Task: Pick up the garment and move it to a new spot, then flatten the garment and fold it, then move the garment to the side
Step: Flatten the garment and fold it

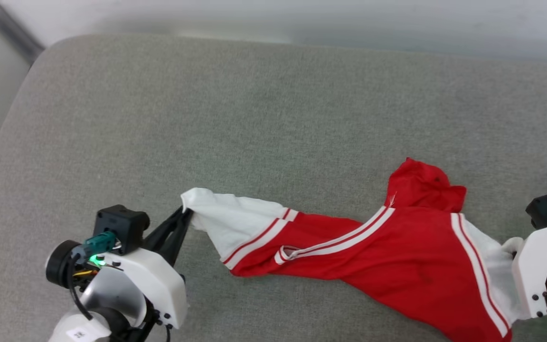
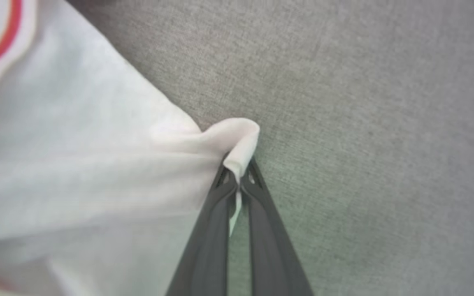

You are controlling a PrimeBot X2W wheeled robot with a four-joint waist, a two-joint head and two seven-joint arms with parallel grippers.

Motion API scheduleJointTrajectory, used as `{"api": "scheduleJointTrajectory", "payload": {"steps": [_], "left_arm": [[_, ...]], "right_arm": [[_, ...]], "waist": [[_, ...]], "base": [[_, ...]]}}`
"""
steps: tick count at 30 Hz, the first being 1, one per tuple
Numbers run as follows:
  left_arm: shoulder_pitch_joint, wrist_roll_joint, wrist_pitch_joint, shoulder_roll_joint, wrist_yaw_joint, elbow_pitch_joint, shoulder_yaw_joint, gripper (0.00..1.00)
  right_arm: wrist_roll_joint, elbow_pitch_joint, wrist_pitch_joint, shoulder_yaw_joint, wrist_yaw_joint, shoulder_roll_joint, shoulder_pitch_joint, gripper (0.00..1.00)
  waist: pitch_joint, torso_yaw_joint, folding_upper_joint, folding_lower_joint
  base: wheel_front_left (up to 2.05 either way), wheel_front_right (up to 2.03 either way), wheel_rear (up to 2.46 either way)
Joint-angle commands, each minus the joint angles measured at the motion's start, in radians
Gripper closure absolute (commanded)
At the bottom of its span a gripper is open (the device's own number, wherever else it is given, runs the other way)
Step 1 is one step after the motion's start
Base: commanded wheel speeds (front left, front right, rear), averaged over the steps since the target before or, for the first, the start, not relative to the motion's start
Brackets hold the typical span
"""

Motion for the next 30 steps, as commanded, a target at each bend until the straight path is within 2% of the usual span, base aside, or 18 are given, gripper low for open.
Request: {"api": "scheduleJointTrajectory", "payload": {"steps": [1, 7, 14, 22, 30], "left_arm": [[0.009, -0.005, -0.009, 0.008, 0.005, -0.001, 0.012, 1.0], [0.036, -0.029, 0.009, 0.048, 0.016, -0.031, 0.061, 1.0], [0.042, -0.044, 0.036, 0.095, 0.026, -0.085, 0.115, 1.0], [-0.006, -0.058, 0.052, 0.176, 0.042, -0.166, 0.226, 1.0], [-0.119, -0.056, 0.053, 0.27, 0.02, -0.211, 0.316, 1.0]], "right_arm": [[0.004, 0.009, -0.015, -0.008, -0.002, -0.001, 0.001, 1.0], [0.028, -0.099, -0.094, -0.048, -0.001, -0.03, -0.042, 1.0], [0.058, -0.202, -0.109, -0.056, -0.001, -0.077, -0.071, 1.0], [0.074, -0.333, -0.144, -0.095, -0.001, -0.112, -0.155, 1.0], [0.071, -0.41, -0.247, -0.109, -0.001, -0.129, -0.295, 1.0]], "waist": [[-0.032, -0.018, 0.0, 0.0], [-0.124, -0.063, 0.0, 0.0], [-0.184, -0.1, 0.0, 0.0], [-0.235, -0.136, 0.0, 0.0], [-0.243, -0.157, 0.0, 0.0]], "base": [[0.0, 0.0, 0.0], [0.0, 0.0, 0.0], [0.0, 0.0, 0.0], [0.0, 0.0, 0.0], [0.0, 0.0, 0.0]]}}
